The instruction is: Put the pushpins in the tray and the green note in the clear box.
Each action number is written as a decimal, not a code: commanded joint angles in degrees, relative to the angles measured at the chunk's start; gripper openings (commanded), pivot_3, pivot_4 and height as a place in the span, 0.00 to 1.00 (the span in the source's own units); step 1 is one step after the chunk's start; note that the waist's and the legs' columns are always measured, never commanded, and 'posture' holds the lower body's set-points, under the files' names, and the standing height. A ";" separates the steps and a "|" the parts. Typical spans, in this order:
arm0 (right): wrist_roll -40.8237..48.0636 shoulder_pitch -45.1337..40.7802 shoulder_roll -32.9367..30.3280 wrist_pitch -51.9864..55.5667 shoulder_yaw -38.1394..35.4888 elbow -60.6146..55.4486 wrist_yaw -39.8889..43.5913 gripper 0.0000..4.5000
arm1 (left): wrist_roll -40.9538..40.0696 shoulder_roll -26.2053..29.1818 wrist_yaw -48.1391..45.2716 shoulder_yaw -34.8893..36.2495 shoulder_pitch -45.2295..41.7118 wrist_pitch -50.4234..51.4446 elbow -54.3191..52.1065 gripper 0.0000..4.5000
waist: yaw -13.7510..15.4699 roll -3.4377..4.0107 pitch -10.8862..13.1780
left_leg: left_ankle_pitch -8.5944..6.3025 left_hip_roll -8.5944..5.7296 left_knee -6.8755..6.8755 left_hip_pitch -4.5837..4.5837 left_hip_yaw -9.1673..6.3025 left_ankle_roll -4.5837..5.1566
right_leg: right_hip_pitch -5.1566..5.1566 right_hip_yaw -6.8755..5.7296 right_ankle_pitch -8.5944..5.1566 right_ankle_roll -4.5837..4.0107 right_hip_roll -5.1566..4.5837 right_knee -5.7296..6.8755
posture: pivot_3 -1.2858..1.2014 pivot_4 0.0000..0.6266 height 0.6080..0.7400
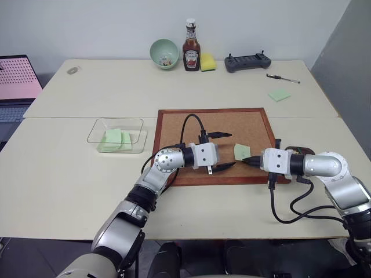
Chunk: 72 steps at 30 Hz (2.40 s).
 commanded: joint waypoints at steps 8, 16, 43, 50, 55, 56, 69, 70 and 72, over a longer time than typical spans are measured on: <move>4.03 -2.80 -0.32 5.90 -1.60 -5.24 2.91 0.00 | 5.02 -0.18 0.80 -2.17 -5.17 -10.90 8.73 1.00 | 0.01 -0.01 0.00 | 0.00 -0.01 0.00 -0.03 -0.01 0.00 | -0.01 -0.02 0.00 0.00 0.00 0.00 | 0.52 0.24 1.00; 4.63 -2.91 -0.16 8.04 -1.88 -7.15 3.33 0.00 | 8.06 -2.32 4.28 -2.39 -7.94 -13.19 14.32 1.00 | 0.00 -0.02 0.01 | 0.00 -0.01 0.02 -0.10 -0.03 0.00 | -0.05 -0.05 0.00 0.01 0.00 0.01 | 0.52 0.24 1.00; 5.23 -3.11 0.91 9.10 -1.68 -8.07 2.51 0.00 | 11.65 -2.34 8.96 -3.70 -9.04 -16.30 18.28 0.00 | 0.02 -0.02 0.01 | 0.00 -0.02 0.02 -0.13 -0.05 0.00 | -0.08 -0.08 0.00 0.01 0.01 0.03 | 0.52 0.24 1.00; 6.03 -3.14 1.05 10.00 -1.81 -8.21 2.71 0.10 | 11.31 -2.08 8.82 -3.50 -8.79 -16.08 18.34 0.00 | 0.02 -0.01 0.01 | 0.00 -0.02 0.02 -0.13 -0.05 0.00 | -0.08 -0.08 0.00 0.01 0.01 0.03 | 0.52 0.24 1.00; 6.69 -2.45 0.27 10.71 -2.23 -8.98 3.69 0.34 | 10.95 -1.54 8.73 -3.11 -8.27 -15.26 18.20 0.00 | 0.02 -0.01 0.01 | 0.00 -0.02 0.02 -0.13 -0.05 0.00 | -0.08 -0.08 0.00 0.01 0.00 0.03 | 0.52 0.24 1.00; 6.94 -2.35 -0.02 10.88 -2.55 -9.21 3.86 0.39 | 10.97 -1.19 8.85 -2.96 -8.12 -14.92 18.07 0.00 | 0.01 -0.01 0.01 | 0.00 -0.01 0.02 -0.13 -0.05 0.00 | -0.08 -0.08 0.00 0.01 0.01 0.03 | 0.52 0.24 1.00; 10.99 -7.64 1.72 14.23 -4.44 -9.41 4.67 0.81 | 3.04 11.23 6.28 5.77 4.29 4.37 -10.66 0.00 | -1.75 0.03 0.04 | 0.00 0.07 -0.01 0.03 -0.04 0.00 | -0.09 -0.02 0.00 0.00 0.06 0.20 | 0.52 0.24 1.00; 11.54 -8.57 2.49 14.50 -4.16 -9.47 4.80 0.81 | 2.26 13.38 6.37 8.18 7.12 9.61 -17.05 0.00 | -1.71 0.03 0.05 | 0.00 0.08 -0.01 0.03 -0.04 0.00 | -0.11 0.01 0.00 0.00 0.07 0.22 | 0.52 0.24 1.00; 12.43 -10.12 3.77 15.10 -3.62 -9.53 5.03 0.81 | 1.27 16.99 6.77 12.70 12.11 19.28 -27.78 0.00 | -2.00 0.03 0.10 | 0.00 0.12 -0.02 0.01 -0.05 0.00 | -0.16 0.04 0.00 0.00 0.09 0.23 | 0.52 0.24 1.00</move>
